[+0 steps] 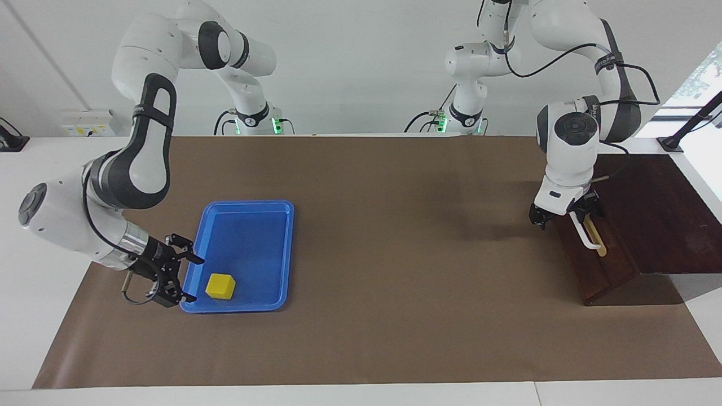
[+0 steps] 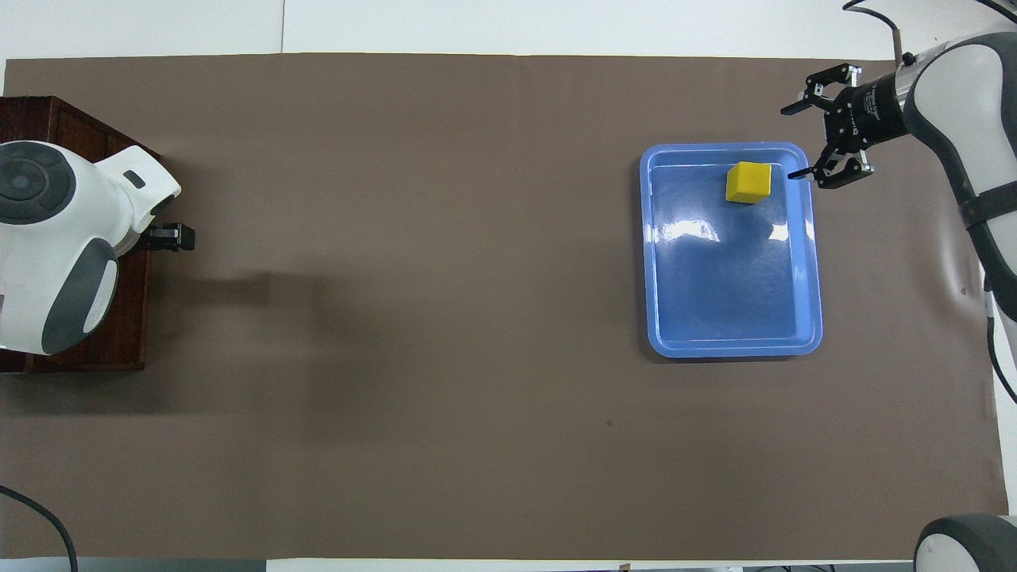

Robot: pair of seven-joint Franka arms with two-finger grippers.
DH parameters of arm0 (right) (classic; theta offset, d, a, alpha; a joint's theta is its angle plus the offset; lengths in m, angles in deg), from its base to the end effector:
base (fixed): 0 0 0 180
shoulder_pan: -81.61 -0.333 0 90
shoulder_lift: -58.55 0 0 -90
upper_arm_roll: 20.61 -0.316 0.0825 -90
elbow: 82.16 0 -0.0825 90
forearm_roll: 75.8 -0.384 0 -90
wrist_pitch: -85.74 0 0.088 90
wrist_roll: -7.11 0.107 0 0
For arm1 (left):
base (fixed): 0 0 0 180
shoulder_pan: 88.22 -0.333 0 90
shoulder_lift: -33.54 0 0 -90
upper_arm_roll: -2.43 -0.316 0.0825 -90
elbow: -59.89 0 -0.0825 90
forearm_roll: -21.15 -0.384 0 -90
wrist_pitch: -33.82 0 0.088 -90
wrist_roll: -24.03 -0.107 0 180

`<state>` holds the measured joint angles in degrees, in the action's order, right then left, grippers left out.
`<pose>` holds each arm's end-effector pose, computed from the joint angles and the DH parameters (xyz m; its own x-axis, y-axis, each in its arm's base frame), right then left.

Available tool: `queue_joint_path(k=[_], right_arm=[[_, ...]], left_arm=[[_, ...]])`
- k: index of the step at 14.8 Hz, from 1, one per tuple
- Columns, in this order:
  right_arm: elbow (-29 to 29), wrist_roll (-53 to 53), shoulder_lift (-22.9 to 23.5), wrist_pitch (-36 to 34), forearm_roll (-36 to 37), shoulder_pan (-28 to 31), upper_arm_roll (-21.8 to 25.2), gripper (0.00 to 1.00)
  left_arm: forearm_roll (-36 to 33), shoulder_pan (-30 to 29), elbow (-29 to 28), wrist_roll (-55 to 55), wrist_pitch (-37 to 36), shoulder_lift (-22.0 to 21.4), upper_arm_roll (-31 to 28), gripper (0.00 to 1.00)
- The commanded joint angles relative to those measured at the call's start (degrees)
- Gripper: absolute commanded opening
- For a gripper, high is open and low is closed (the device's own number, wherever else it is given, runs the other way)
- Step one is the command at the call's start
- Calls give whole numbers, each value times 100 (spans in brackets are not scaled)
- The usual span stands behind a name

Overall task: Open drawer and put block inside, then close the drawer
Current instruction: 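Pull the drawer open with the left gripper while the right gripper lowers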

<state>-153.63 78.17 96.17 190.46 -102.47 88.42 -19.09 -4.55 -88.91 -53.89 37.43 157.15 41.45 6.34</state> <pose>0.7286 -0.0650 0.3796 0.0562 -0.9058 -0.4199 -0.9983 -0.0441 -0.0387 0.5885 -0.0142 0.4021 0.9946 -0.0777 0.0689 -0.0484 -0.9339 -0.3543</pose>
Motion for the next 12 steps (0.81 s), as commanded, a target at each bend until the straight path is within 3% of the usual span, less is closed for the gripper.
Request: queue_joint_path(k=[1,9,12], right_arm=[[-77,-65,96,110,-127,13,15,100],[-270,-479,298,22,-330,145,15,100],[-420,-628,298,4,-338,180,7,100]], left_arm=[[-155,-72,-118,119,243,70,14,100],[-349,42,-56,233,507,238,40,100],[-322,332,-30,251,490,246,41,100]])
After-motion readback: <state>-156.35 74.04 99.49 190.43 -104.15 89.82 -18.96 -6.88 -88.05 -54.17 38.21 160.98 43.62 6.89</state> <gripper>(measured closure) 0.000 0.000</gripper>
